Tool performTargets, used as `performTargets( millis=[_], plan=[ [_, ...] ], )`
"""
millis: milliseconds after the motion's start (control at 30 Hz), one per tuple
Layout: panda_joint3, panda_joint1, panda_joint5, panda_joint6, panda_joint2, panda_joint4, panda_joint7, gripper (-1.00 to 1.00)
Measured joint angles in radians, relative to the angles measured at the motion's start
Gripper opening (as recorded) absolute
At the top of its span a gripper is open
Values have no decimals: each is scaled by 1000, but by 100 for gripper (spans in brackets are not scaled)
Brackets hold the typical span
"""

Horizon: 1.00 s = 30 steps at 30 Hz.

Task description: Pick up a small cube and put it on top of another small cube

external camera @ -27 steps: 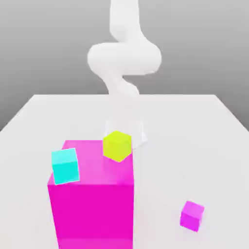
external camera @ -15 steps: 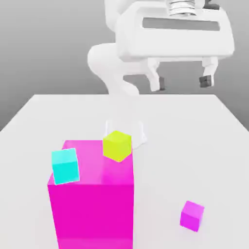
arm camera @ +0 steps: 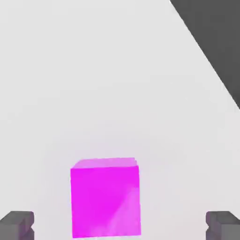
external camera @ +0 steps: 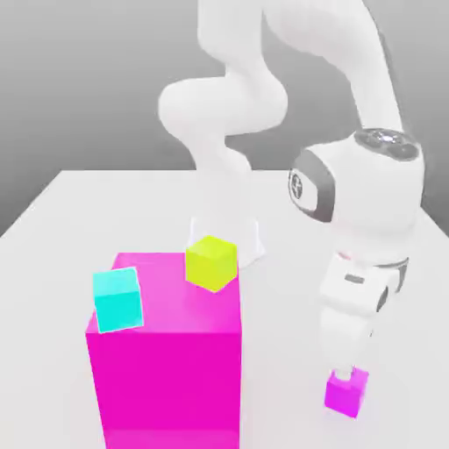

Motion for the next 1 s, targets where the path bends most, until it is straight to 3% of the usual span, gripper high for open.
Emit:
performTargets(
  millis=[67, 100, 333, 533, 833, 900, 1000],
  plan=[
    [-7, 7, -8, 57, 73, 13, 4, 0],
    [-11, 10, -10, 84, 106, 19, 6, -100],
    [-10, 9, -13, 88, 114, 21, 7, -100],
    [16, -1, 7, -55, -55, -1, -28, -100],
    [-94, -189, 21, -425, -254, 180, -19, -100],
    [-130, -170, 13, -511, -300, 222, -1, -100],
    [-192, -273, -6, -640, -367, 285, 29, -100]
  ],
)
